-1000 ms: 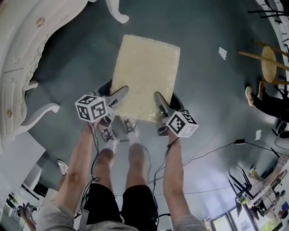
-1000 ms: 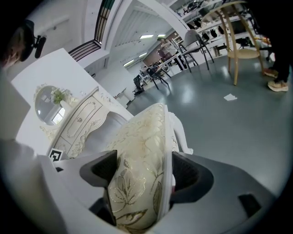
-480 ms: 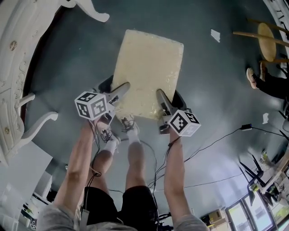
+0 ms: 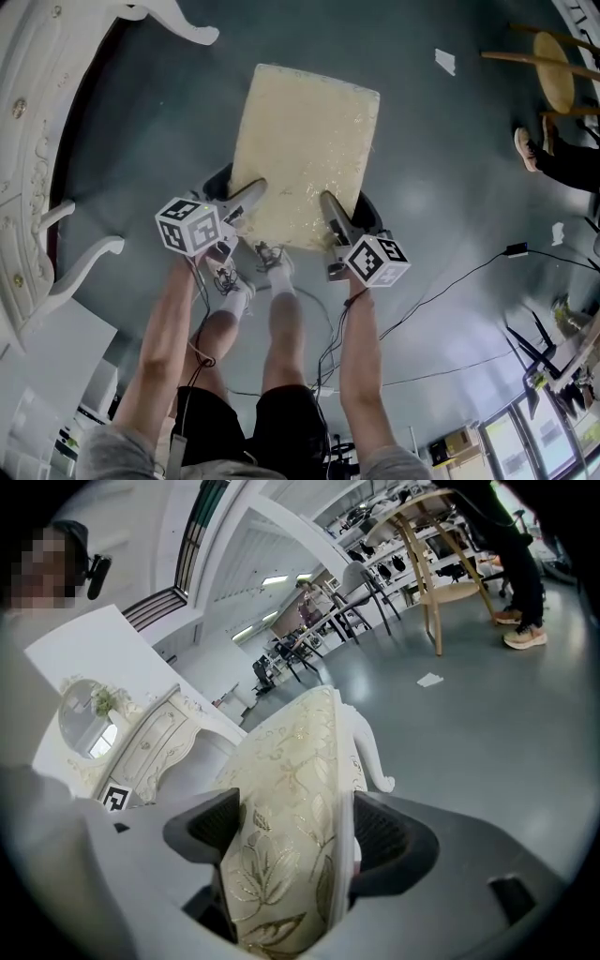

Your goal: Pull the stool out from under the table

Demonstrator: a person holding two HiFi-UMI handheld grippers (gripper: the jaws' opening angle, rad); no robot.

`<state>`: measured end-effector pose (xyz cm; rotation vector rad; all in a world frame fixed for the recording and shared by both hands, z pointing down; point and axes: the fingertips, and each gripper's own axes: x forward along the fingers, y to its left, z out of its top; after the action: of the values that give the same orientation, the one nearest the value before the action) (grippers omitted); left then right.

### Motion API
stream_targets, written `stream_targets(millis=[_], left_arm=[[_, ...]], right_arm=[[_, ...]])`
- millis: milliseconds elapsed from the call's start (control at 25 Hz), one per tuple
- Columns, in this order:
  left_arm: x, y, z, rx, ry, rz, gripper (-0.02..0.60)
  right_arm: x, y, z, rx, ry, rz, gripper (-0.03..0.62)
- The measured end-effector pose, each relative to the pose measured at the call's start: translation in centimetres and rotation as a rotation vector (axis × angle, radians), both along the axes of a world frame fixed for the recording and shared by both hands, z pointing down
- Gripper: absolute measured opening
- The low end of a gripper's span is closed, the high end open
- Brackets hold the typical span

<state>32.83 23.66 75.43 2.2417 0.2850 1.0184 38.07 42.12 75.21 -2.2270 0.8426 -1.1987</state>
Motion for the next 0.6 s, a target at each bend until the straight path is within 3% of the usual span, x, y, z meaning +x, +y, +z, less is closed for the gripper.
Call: stream_targets(millis=[600], left_arm=[[-4.3, 1.4, 2.8, -0.029, -0.045, 0.033, 0.365]], right_arm=[[-4.4, 0.9, 2.7, -0.002, -0.021, -0.005, 0.39]])
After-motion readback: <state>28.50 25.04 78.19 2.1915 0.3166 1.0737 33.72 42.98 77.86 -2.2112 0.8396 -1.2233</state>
